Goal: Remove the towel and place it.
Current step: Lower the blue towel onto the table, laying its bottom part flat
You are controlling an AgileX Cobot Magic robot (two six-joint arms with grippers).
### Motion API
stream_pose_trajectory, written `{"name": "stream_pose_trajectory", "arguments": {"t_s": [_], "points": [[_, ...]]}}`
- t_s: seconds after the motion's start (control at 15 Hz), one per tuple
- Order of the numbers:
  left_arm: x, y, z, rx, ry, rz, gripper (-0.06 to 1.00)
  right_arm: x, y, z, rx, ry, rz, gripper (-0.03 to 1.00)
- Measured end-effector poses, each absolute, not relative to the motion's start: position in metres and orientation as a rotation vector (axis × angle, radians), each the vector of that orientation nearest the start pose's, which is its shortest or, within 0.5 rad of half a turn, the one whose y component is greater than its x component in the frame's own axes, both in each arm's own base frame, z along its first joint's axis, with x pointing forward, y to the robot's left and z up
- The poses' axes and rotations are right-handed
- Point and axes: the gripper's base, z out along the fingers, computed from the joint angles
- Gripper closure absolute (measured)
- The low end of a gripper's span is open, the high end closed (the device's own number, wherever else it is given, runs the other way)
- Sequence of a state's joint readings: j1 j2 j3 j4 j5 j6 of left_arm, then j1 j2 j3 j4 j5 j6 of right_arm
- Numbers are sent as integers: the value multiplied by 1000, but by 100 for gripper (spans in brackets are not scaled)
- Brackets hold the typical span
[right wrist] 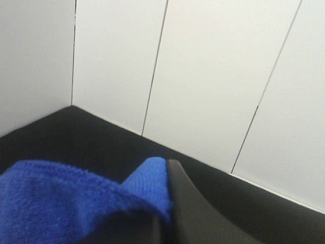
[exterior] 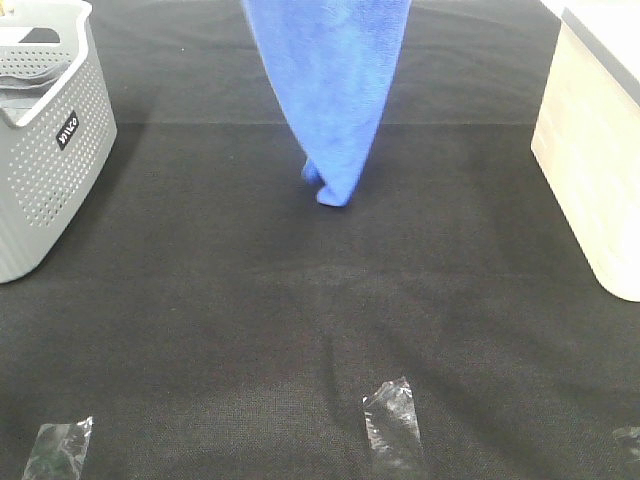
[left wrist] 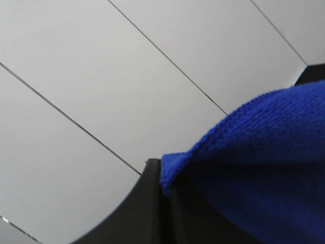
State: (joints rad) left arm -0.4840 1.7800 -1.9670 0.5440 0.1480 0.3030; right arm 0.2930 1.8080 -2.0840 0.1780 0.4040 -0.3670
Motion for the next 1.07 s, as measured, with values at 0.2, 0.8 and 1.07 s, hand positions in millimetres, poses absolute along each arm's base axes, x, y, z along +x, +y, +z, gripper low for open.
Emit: {"name": "stream_pose_trajectory", "arguments": {"t_s": [0.2,0.8,1.07], "points": [[398,-185,485,807,1043,344,94,416,130,495,-404,1453,117,94],[480,-128,443,634,909,343,94,480,146,477,-310,1222,100,94],[515,-134,440,570,798,371,94,503,151,446,-305,1237,93,94]]}}
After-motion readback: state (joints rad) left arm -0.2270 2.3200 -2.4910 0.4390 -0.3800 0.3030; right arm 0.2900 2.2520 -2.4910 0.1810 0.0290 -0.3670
